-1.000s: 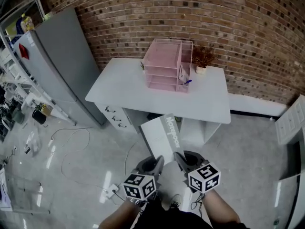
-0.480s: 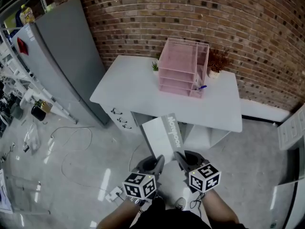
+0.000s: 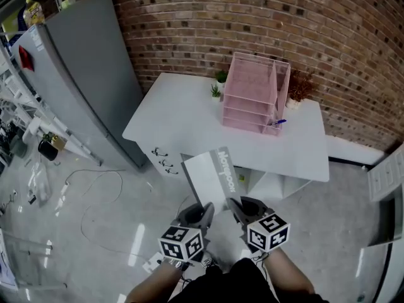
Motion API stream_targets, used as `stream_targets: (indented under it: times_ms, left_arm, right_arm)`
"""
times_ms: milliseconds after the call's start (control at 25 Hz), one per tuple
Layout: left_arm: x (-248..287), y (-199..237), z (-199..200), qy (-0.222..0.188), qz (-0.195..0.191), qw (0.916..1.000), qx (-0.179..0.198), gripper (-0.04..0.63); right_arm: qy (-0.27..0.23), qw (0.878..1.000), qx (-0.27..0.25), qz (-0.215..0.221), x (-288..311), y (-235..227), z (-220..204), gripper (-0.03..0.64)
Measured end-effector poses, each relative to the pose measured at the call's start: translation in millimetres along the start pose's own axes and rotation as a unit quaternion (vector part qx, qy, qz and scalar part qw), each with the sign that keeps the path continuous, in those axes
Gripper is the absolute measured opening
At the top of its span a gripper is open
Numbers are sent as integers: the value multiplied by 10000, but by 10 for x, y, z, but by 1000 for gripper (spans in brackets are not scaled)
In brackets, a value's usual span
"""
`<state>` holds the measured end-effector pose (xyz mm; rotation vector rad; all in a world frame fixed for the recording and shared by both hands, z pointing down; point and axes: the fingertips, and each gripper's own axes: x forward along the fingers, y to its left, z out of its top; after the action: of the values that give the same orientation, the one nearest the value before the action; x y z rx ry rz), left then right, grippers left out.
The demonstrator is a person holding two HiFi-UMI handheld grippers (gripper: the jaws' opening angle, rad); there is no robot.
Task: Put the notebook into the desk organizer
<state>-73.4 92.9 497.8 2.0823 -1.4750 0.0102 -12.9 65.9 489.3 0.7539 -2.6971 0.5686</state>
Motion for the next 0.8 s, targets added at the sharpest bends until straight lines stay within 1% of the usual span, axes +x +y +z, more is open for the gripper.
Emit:
stream_targets:
  times_ms: [160,400,640,800]
  left_arm:
    - [59,102,48,3,1,10000,-13,60]
    - [310,232,152,23,91,9999,-69,60]
    - [706,381,341,16,282,9995,-108,60]
    - [1027,447,465,56,374,9991,-164,60]
  right_arm:
    - [52,10000,17,27,129,-51,33,23]
    - [145,9998,85,135,340,-289,119,22]
    - [212,9991,77,357,613,-660,300,21]
    - [289,9983,166,468,767,-967,423,21]
